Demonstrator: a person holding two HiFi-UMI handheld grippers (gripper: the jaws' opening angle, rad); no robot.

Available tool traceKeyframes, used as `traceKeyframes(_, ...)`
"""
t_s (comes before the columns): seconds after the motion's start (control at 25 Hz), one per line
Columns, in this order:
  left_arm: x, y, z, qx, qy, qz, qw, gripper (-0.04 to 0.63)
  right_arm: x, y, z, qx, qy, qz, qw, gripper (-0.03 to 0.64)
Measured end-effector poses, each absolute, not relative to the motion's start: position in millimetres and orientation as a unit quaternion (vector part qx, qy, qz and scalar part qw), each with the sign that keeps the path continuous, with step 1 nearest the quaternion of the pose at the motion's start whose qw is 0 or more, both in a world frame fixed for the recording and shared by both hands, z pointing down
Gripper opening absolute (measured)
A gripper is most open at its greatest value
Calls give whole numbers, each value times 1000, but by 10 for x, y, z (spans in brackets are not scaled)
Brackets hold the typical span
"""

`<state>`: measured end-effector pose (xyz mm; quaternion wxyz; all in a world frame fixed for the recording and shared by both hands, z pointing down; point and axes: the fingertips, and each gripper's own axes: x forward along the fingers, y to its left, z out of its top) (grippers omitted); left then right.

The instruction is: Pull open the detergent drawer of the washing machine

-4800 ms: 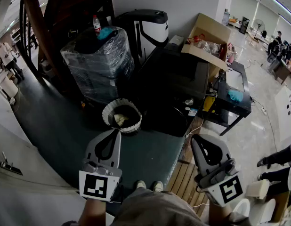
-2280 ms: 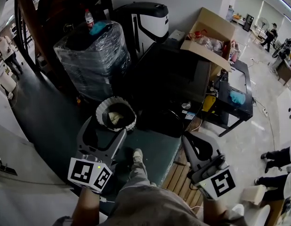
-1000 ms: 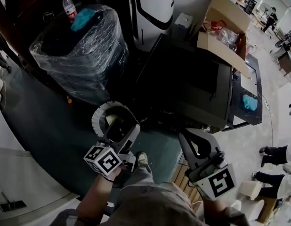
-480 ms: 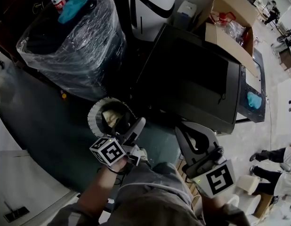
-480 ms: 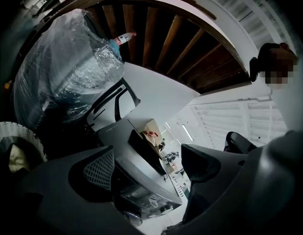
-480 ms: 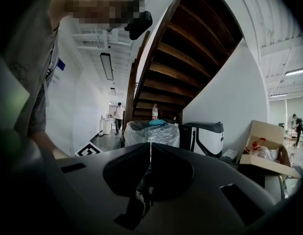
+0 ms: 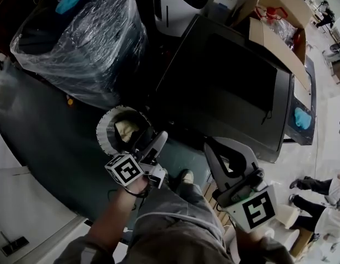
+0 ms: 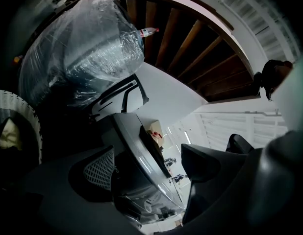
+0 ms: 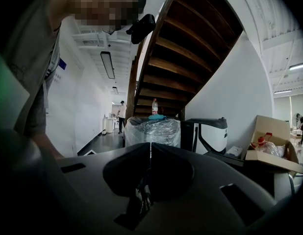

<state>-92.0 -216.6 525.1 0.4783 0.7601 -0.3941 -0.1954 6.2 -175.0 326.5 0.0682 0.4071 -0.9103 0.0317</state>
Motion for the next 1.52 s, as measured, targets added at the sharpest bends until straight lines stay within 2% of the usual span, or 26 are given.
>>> traceKeyframes(0.8, -611, -2437, 6028, 676, -350, -317, 566, 448, 174, -1979, 3909, 371, -925, 43, 75, 34)
traceKeyframes(1.52, -474, -2627, 6171, 656, -333, -346, 583, 454, 92, -1905, 4136, 359, -928, 54, 79, 34)
